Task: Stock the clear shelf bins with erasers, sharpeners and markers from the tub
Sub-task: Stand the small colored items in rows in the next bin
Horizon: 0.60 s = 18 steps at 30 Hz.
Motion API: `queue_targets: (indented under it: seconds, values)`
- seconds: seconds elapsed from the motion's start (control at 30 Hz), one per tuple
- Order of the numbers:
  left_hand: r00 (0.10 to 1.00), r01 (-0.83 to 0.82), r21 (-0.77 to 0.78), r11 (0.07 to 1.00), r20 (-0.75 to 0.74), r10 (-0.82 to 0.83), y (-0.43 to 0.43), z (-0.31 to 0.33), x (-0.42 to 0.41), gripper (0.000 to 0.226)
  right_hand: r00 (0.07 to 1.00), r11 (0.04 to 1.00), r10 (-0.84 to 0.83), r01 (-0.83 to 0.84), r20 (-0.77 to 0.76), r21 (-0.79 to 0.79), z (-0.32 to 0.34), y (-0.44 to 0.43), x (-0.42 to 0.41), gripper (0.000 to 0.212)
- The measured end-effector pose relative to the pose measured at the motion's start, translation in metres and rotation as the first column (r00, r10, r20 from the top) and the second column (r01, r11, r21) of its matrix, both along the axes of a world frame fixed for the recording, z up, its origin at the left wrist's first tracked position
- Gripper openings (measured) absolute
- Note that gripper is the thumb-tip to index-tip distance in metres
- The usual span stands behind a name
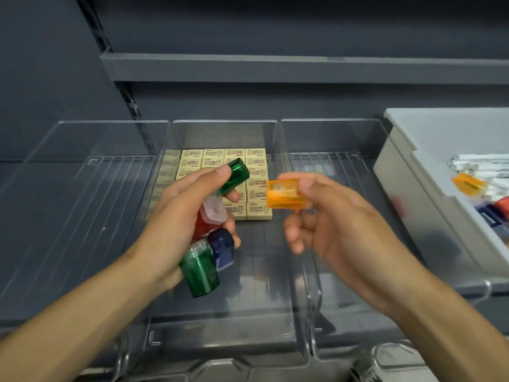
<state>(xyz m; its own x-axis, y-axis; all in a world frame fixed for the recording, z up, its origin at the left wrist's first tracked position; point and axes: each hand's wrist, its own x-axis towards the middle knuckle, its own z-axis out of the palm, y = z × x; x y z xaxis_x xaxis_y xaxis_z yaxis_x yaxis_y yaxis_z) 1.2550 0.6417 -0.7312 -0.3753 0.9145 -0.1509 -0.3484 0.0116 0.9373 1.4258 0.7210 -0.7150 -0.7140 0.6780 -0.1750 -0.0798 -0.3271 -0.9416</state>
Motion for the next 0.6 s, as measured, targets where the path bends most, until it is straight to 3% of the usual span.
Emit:
queue_targets:
  seconds: [0.13, 0.43, 0.5, 0.6]
  values:
    - [1.000, 0.011, 0.014, 1.000, -0.017, -0.011, 0.002, 0.003, 0.008, 0.024, 1.000, 0.998, -0.020, 0.021, -0.018, 0.058, -0.002, 0.004, 0.012, 0.039]
    - [1.000, 0.029, 0.001, 1.000, 0.009, -0.029, 0.016, -0.001, 0.026, 0.025, 0.993, 0.990, -0.105, 0.110, -0.053, 0.093, -0.004, 0.015, 0.024, 0.026]
    - [0.999, 0.014, -0.047, 0.999, 0.050, -0.012, 0.018, -0.002, 0.029, 0.025, 0.984, 0.980, -0.163, 0.169, -0.068, 0.104, -0.005, 0.020, 0.021, 0.032]
    - [0.976, -0.030, -0.127, 0.991, 0.212, 0.057, 0.020, -0.003, 0.026, 0.023, 0.971, 0.965, -0.227, 0.234, -0.070, 0.115, -0.006, 0.031, 0.014, 0.025]
